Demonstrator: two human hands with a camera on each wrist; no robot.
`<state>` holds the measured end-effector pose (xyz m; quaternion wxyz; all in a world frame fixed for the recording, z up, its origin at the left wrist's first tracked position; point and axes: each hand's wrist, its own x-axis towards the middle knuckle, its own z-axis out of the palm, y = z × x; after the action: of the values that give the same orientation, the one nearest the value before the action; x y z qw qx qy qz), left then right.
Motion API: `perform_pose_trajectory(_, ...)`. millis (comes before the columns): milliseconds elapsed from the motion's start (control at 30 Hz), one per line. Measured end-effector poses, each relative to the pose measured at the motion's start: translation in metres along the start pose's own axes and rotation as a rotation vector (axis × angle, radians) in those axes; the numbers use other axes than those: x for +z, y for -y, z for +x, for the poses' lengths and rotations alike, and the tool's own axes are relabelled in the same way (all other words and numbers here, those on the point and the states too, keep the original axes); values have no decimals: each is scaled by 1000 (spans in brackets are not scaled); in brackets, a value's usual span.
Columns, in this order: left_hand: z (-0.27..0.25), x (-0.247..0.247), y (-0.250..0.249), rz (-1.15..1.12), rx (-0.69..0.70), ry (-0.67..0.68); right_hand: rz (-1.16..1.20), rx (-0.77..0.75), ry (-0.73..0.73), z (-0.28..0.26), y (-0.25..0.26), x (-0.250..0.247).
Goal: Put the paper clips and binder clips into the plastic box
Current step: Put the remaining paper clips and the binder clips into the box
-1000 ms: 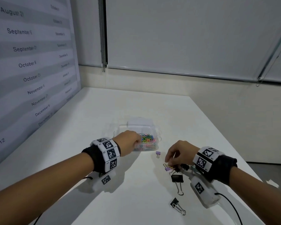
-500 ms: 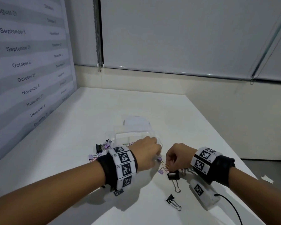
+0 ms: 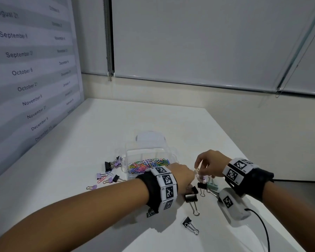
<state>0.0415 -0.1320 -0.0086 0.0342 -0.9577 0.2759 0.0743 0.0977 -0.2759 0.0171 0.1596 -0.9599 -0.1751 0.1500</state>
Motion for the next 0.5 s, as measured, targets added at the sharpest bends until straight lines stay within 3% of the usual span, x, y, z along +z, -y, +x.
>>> perform_pose_trajectory(233, 3, 6, -8, -103, 18, 12, -200, 74, -10, -4, -9, 0)
perform_pose_trajectory(367, 1, 8, -6, -120, -2, 45, -191, 118, 52, -4, -15, 11)
perform_pose_trajectory(500, -2, 8, -3, -110, -10, 81, -146, 53, 47, -6, -9, 15)
